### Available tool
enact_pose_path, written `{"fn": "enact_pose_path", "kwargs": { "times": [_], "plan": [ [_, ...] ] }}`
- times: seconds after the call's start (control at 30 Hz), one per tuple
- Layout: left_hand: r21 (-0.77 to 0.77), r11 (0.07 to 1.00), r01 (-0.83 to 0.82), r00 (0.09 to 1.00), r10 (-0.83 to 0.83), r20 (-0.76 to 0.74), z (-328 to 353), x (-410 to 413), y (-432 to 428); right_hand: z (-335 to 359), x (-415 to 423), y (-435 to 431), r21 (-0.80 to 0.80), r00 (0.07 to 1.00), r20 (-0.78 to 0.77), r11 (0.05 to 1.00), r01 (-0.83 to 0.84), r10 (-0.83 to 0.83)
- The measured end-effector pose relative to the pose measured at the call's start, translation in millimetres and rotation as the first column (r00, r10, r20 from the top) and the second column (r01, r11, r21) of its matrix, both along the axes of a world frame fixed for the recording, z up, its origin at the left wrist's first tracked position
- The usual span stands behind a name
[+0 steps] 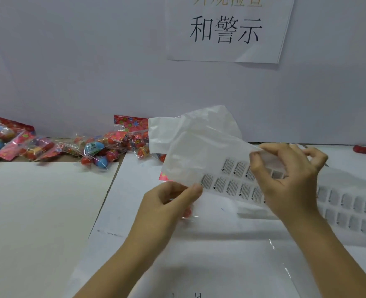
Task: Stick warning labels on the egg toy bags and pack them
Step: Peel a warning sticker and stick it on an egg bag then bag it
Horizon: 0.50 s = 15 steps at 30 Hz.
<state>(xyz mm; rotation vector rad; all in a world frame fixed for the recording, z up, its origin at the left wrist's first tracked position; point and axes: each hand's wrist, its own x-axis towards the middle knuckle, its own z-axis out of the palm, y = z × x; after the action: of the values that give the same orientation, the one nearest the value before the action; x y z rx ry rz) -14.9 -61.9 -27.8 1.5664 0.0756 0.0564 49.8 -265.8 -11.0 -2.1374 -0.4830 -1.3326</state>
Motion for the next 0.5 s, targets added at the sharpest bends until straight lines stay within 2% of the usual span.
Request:
{"fn": "enact_pose_path", "kwargs": {
  "times": [0.13, 0.33, 0.5],
  "plan": [
    [-0.201, 0.973, 0.112, 0.991, -0.124, -0.047, 0.8, 1.1, 0.4, 6.0, -8.1, 5.0, 0.138, 0.996, -0.084, 0.990, -0.030, 0.042],
    [-0.292, 0.941, 0.168, 0.986, -0.158, 0.058, 4.6, -1.3, -0.8, -0.1, -9.2, 10.8, 0.114, 0.967, -0.248, 0.993, -0.032, 0.060],
    [-0.366, 0.901, 0.232, 0.973, -0.210, 0.099, 8.6, -1.5, 2.8, -4.2, -8.5, 12.7, 0.036, 0.967, -0.253, 0.999, -0.008, 0.017]
  ]
}}
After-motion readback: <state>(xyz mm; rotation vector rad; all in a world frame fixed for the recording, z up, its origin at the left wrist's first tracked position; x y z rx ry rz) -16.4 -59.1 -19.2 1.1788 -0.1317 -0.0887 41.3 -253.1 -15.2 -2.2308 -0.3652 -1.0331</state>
